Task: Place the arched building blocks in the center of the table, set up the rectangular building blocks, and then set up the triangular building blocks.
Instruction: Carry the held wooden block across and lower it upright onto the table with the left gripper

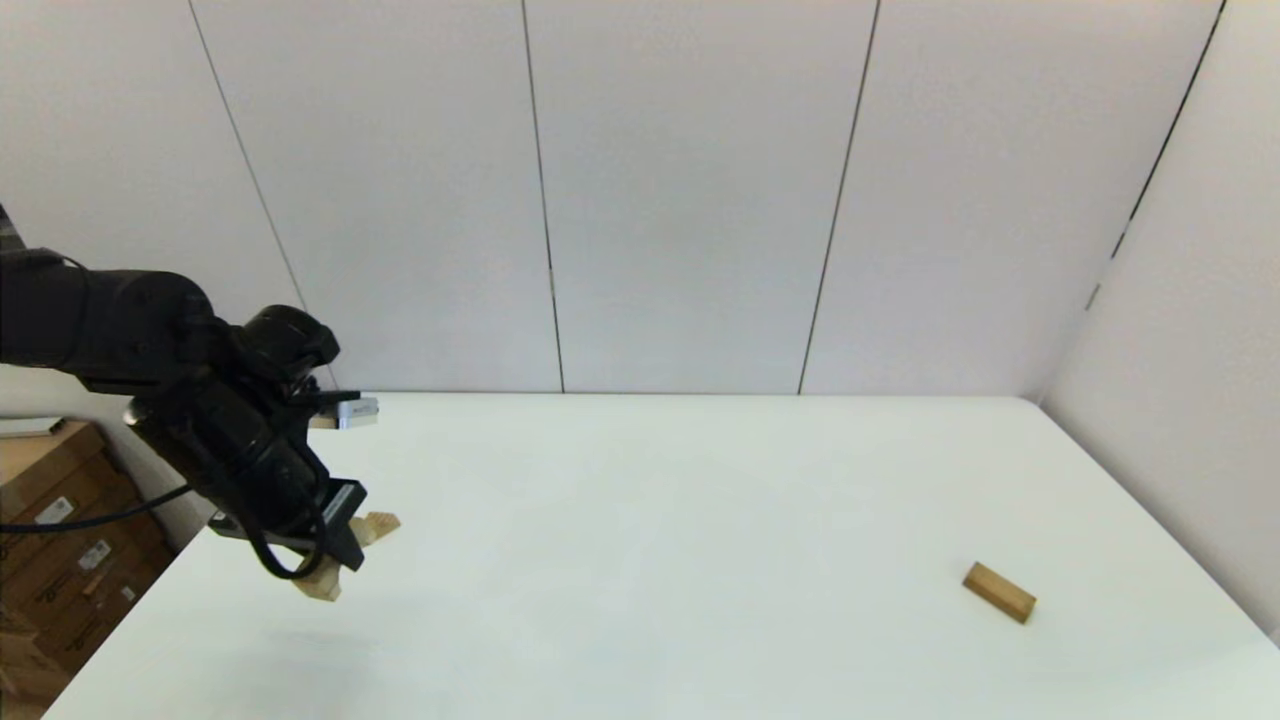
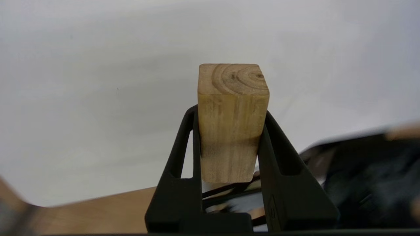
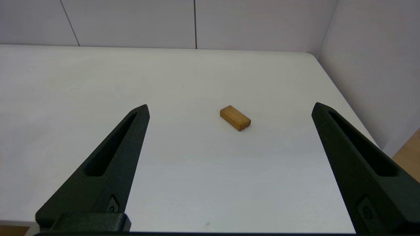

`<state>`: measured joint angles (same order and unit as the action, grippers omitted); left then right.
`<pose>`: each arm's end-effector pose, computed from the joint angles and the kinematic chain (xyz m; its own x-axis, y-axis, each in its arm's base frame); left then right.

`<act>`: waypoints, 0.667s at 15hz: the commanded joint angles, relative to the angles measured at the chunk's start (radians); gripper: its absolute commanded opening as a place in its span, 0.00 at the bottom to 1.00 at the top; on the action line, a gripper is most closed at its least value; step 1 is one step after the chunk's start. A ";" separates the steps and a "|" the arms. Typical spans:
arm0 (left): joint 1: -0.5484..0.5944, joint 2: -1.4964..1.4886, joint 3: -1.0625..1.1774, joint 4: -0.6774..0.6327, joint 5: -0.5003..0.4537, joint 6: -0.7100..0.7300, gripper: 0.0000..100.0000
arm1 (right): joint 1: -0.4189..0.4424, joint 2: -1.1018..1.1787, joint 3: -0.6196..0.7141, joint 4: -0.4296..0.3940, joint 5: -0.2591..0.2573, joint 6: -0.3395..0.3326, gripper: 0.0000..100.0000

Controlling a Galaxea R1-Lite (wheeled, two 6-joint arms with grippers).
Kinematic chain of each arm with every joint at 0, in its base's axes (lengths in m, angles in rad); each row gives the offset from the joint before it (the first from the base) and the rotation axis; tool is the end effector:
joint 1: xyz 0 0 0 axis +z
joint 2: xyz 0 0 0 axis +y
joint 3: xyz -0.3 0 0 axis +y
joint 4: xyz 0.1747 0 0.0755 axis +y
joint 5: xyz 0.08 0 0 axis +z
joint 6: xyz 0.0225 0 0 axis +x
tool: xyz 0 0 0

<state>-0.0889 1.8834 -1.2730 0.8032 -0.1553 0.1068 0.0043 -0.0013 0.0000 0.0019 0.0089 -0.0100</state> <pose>0.2932 -0.0296 0.1462 0.1403 -0.1678 -0.9758 0.2161 0.9670 -0.1352 -0.0229 0.0001 0.0753 0.9999 0.0132 -0.0006 -0.0132 0.9999 -0.0100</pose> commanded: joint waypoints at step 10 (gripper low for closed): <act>-0.299 0.207 -0.299 0.166 -0.020 0.890 0.00 | 0.000 0.000 0.002 0.000 0.000 -0.001 1.00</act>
<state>-0.3217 1.9932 -1.4966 0.9634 -0.1760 0.9928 0.0043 -0.0013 0.0000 0.0019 0.0091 -0.0100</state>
